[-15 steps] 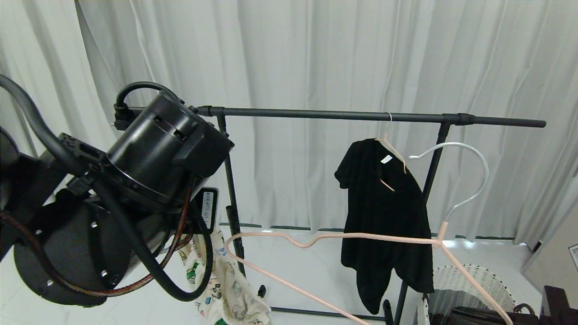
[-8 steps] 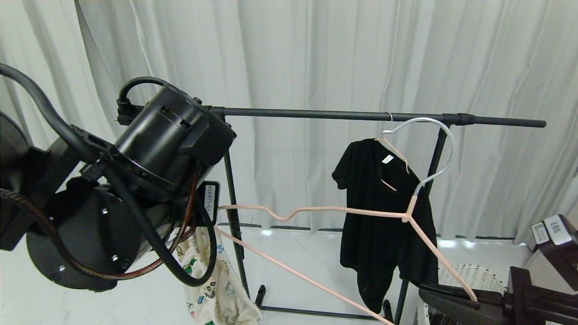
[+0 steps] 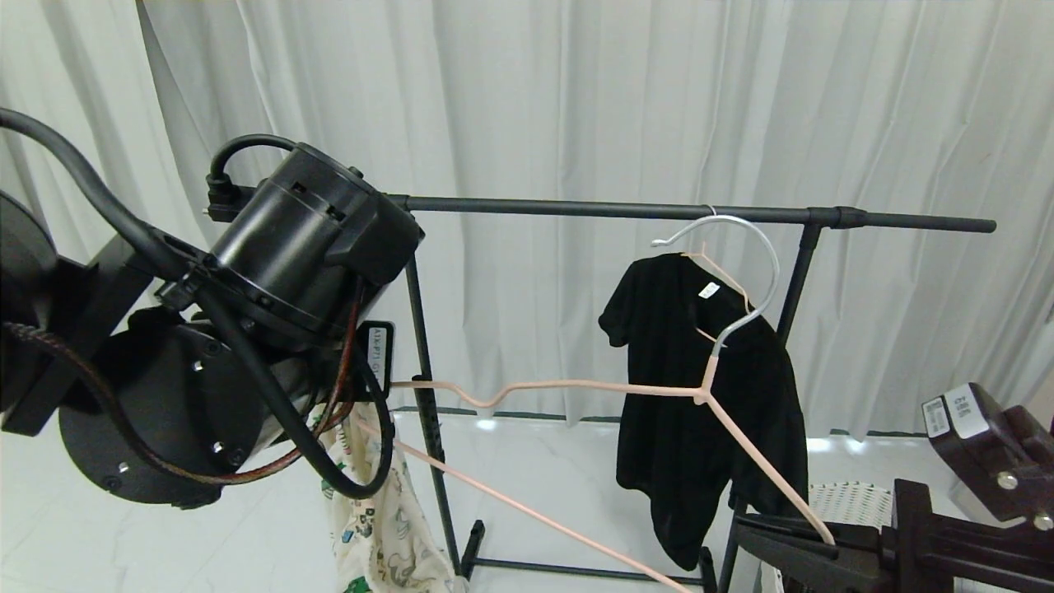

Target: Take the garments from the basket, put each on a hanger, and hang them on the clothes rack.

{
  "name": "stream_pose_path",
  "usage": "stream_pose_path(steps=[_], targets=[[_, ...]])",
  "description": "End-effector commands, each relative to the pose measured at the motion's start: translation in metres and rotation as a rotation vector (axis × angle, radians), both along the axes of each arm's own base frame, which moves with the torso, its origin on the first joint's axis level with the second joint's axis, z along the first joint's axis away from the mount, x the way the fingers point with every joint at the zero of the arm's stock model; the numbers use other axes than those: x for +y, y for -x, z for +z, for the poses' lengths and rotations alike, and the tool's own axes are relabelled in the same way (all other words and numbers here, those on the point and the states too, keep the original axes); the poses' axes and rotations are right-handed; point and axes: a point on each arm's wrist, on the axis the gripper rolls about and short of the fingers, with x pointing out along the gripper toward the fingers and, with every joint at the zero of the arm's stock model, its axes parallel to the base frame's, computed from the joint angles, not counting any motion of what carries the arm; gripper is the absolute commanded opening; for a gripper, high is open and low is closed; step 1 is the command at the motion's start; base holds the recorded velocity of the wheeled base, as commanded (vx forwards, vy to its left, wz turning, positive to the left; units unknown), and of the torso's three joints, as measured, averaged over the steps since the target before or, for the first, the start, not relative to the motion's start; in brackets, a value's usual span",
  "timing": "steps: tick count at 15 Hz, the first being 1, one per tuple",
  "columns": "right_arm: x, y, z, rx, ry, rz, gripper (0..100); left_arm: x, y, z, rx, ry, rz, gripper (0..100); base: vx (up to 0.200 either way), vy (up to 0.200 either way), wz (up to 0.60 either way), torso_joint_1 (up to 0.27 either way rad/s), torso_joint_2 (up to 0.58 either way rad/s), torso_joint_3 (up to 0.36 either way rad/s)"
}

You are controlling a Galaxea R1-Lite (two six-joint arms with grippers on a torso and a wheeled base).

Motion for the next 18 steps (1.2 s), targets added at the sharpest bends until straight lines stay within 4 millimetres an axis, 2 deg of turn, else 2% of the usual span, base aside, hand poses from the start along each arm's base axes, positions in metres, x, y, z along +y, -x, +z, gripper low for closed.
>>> stream_pose_path(steps=[1,5,8,12,18], targets=[[0.004,0.0,-0.003,0.009,0.014,0.012,0,0.001,-0.002,0.002,-0.007,0.006,0.009,0,0.0,0.0,0.0,0.0,0.0,0.0],[0.022,-0.012,-0.005,0.007,0.024,-0.013,0,-0.005,0.003,0.007,-0.022,0.017,-0.022,0,0.0,0.0,0.0,0.0,0.0,0.0],[0.036,-0.023,-0.008,-0.027,0.018,-0.115,0,-0.005,0.003,0.007,-0.027,0.012,-0.016,0,0.0,0.0,0.0,0.0,0.0,0.0],[0.029,-0.019,-0.001,-0.051,-0.014,-0.124,0,0.004,-0.006,0.009,-0.038,0.02,0.036,0,0.0,0.0,0.0,0.0,0.0,0.0],[0.027,-0.017,0.001,-0.058,-0.02,-0.125,0,0.004,-0.005,0.009,-0.046,0.012,0.046,0,0.0,0.0,0.0,0.0,0.0,0.0]])
